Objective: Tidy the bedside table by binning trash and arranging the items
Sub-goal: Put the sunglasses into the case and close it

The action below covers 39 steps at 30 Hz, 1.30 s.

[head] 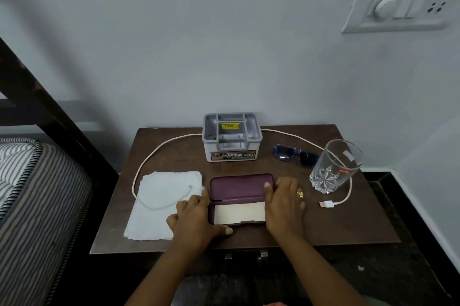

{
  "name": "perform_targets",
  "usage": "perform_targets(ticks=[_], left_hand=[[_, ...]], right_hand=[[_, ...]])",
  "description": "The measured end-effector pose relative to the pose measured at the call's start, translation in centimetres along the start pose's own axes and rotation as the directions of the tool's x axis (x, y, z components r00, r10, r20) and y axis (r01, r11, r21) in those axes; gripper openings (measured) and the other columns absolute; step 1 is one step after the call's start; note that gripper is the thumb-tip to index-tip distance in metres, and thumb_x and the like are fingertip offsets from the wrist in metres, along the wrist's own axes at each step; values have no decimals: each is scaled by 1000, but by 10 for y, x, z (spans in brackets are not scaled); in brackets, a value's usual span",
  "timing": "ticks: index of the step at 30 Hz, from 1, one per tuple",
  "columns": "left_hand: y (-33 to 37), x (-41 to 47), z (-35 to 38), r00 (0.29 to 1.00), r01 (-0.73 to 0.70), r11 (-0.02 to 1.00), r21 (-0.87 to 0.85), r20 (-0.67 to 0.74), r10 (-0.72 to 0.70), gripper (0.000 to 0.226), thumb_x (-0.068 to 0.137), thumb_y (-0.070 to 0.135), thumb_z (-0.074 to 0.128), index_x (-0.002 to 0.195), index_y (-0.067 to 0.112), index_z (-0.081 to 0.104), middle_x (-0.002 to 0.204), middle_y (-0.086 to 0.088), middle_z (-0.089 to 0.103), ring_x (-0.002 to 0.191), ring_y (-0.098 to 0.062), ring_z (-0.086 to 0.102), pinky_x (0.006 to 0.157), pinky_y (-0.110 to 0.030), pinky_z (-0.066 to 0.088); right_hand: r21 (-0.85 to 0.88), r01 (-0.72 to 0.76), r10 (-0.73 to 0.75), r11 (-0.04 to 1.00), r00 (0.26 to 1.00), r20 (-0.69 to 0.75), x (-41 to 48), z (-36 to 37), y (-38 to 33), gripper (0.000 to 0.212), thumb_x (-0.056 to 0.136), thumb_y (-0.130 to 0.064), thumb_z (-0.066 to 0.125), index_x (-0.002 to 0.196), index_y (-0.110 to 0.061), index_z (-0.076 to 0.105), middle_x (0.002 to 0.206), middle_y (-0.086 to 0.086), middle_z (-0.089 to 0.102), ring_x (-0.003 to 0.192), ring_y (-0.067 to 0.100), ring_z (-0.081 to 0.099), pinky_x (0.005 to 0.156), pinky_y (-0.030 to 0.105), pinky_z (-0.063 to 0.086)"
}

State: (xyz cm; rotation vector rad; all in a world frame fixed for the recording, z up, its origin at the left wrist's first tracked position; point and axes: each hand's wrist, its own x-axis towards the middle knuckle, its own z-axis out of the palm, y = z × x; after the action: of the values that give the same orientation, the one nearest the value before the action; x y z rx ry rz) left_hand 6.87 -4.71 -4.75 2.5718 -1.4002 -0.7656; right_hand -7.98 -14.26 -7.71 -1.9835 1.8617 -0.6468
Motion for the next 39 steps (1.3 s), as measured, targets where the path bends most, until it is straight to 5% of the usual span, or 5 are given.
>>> perform_targets(ticks=[10,16,26,34,39], left_hand=[[67,-48,20,875,-343,868,-359,-459,156,67,84,48,59,143,35,30,138,7,42,127,-15,36,103,-37,32],[174,-8,35,905,-380,537,-753,-183,384,82,78,31,73,146,29,27,144,12,34,127,2,34,101,-17,33],[212,23,42,914,-360,525,-771,-180,363,70,66,17,81,127,29,48,122,5,61,108,-11,59,82,-14,49],[110,-11,-32,873,-481,536,-694,-437,217,71,62,28,82,124,45,51,103,9,73,91,-9,70,81,-36,58],[30,-3,-89,840,-428,662,-615,-540,41,66,61,21,85,121,30,60,91,11,74,83,0,69,74,-10,52]], right_hand=[[506,34,182,862,911,-371,-16,-76,45,49,76,-16,73,112,-1,44,114,15,43,101,18,45,84,17,36],[623,-90,140,777,990,-31,34,-92,83,82,69,-17,80,135,-24,33,135,-1,47,120,14,48,98,34,43],[538,-114,92,835,993,68,43,-109,77,53,84,2,57,130,-21,47,101,6,65,75,5,61,53,12,43],[646,61,-184,761,975,125,11,-95,-23,76,67,9,61,113,-51,51,83,-21,70,75,-3,67,67,16,53],[761,115,-394,639,898,196,3,-47,-107,67,74,-6,72,125,-40,47,119,-11,63,106,2,61,88,24,51]])
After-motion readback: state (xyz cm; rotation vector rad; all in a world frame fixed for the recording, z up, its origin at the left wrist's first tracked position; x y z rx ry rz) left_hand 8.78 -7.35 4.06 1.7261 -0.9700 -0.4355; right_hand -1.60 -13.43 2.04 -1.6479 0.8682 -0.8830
